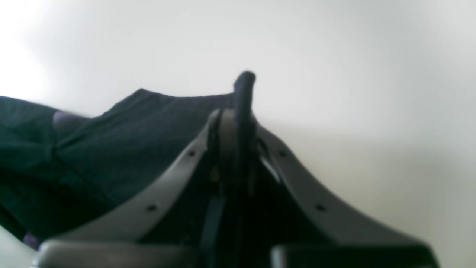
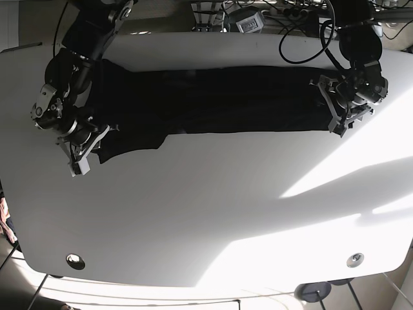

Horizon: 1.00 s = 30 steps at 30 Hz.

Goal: Fold the T-shirt properly
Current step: 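Fold the grasped edge over the shirt body with both grippers, then regrasp the folded strip's ends with both grippers and straighten it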

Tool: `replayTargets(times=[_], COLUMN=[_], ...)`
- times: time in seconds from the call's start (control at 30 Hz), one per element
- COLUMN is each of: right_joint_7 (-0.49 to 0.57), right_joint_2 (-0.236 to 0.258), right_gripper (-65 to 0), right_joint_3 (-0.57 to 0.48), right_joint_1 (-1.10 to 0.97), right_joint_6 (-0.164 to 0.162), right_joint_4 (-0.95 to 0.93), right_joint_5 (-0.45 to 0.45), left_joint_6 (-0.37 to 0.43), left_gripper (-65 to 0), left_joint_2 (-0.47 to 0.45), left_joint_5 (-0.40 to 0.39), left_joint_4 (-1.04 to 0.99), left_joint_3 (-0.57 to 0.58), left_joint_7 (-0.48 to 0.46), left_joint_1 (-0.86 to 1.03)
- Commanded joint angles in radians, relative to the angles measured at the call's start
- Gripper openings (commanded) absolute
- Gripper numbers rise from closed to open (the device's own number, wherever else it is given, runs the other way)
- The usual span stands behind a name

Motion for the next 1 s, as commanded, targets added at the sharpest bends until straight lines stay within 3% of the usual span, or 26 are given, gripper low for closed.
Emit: replayTargets(times=[0.03, 0.13, 0.23, 0.4, 0.47, 0.57, 0.67, 0.73, 0.77, 0.83, 0.9, 1.0], right_joint_7=[-0.044, -0.135, -0.175, -0.067, -0.035, 0.019, 0.040, 0.037, 0.037, 0.037, 0.037, 0.037], right_joint_2=[0.010, -0.061, -0.099, -0.094, -0.070, -0.024, -0.030, -0.030, -0.022, -0.021, -0.024, -0.030], right_gripper=[-62.8, -62.8, -62.8, -62.3, -60.7, -43.6, -19.5, -11.1, -9.0, -8.7, -8.7, -8.7], right_joint_3=[0.006, 0.060, 0.098, 0.120, 0.124, 0.126, 0.192, 0.164, 0.129, 0.075, 0.005, -0.017], right_joint_1=[-0.014, -0.096, -0.170, -0.245, -0.253, -0.284, -0.307, -0.316, -0.337, -0.353, -0.357, -0.360], right_joint_6=[0.001, 0.001, 0.001, 0.001, 0.001, 0.001, 0.001, 0.001, 0.001, 0.001, 0.001, 0.001], right_joint_4=[0.122, 0.314, 0.366, 0.296, 0.256, 0.240, 0.354, 0.399, 0.397, 0.397, 0.395, 0.395], right_joint_5=[0.011, 0.011, 0.011, 0.004, -0.002, 0.007, 0.012, 0.067, 0.159, 0.258, 0.279, 0.279], left_joint_6=[-0.001, -0.001, -0.001, -0.001, -0.001, -0.001, -0.001, -0.001, -0.001, -0.001, -0.001, -0.001], left_gripper=[-27.2, -27.2, -27.2, -27.2, -27.2, -27.2, -27.2, -27.2, -27.2, -27.2, -27.2, -27.2], left_joint_2=[-0.014, -0.016, -0.016, -0.019, -0.019, -0.019, -0.019, -0.019, -0.019, -0.019, -0.019, -0.019], left_joint_5=[0.007, 0.007, 0.007, 0.007, 0.007, 0.007, 0.007, 0.007, 0.007, 0.007, 0.007, 0.007], left_joint_4=[0.007, 0.007, 0.006, 0.006, 0.006, 0.006, 0.009, 0.010, 0.010, 0.010, 0.013, 0.013], left_joint_3=[-0.004, -0.004, -0.004, -0.004, -0.004, -0.004, -0.002, 0.001, 0.001, 0.001, 0.001, 0.001], left_joint_7=[-0.004, -0.004, -0.004, -0.004, -0.004, -0.004, -0.004, -0.004, -0.004, -0.004, -0.004, -0.004], left_joint_1=[-0.003, -0.004, -0.004, -0.004, -0.006, -0.006, -0.006, -0.006, -0.006, -0.006, -0.006, -0.006])
